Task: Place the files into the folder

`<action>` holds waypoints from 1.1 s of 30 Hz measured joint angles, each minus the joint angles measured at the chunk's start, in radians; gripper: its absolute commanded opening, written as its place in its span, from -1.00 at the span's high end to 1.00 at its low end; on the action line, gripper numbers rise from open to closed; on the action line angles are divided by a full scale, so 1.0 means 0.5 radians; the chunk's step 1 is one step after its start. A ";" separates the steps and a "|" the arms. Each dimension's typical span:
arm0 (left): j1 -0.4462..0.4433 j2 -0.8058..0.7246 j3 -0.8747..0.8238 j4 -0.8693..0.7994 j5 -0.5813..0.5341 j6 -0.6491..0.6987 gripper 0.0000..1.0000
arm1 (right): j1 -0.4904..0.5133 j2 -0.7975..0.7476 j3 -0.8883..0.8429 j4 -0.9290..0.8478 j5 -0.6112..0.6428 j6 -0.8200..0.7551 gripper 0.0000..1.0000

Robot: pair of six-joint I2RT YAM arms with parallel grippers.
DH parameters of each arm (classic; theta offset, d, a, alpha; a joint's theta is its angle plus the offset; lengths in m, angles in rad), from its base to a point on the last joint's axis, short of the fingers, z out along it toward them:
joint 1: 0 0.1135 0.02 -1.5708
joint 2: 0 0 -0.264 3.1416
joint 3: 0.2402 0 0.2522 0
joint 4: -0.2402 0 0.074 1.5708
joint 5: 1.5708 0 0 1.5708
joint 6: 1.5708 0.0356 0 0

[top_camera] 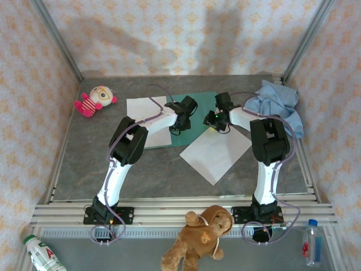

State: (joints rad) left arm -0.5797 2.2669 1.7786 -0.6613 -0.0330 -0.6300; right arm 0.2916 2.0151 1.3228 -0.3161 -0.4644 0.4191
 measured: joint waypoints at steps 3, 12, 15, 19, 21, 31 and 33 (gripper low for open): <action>0.000 0.000 0.002 0.000 0.007 0.004 0.80 | 0.000 0.004 0.000 0.003 0.000 0.000 0.34; 0.000 0.000 0.017 -0.009 0.053 0.006 0.80 | 0.018 0.014 0.000 0.043 0.000 -0.001 0.34; 0.008 0.000 0.027 -0.024 0.053 0.018 0.80 | 0.018 0.014 0.000 0.044 -0.001 -0.001 0.34; 0.011 -0.002 0.039 -0.060 0.047 0.022 0.77 | 0.018 0.014 0.000 0.044 0.000 -0.002 0.35; 0.013 -0.012 0.039 -0.081 0.036 0.034 0.69 | 0.018 0.014 0.000 0.044 0.000 -0.001 0.35; 0.025 -0.156 0.040 -0.130 -0.056 0.056 0.51 | 0.018 0.014 0.000 0.043 0.000 0.000 0.35; 0.032 -0.155 0.040 -0.136 -0.056 0.054 0.51 | 0.018 0.014 0.000 0.043 -0.001 0.000 0.36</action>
State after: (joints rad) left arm -0.5636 2.1895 1.7985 -0.7292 -0.0608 -0.6029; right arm 0.3008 2.0224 1.3228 -0.2943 -0.4648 0.4191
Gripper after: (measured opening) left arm 0.246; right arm 0.322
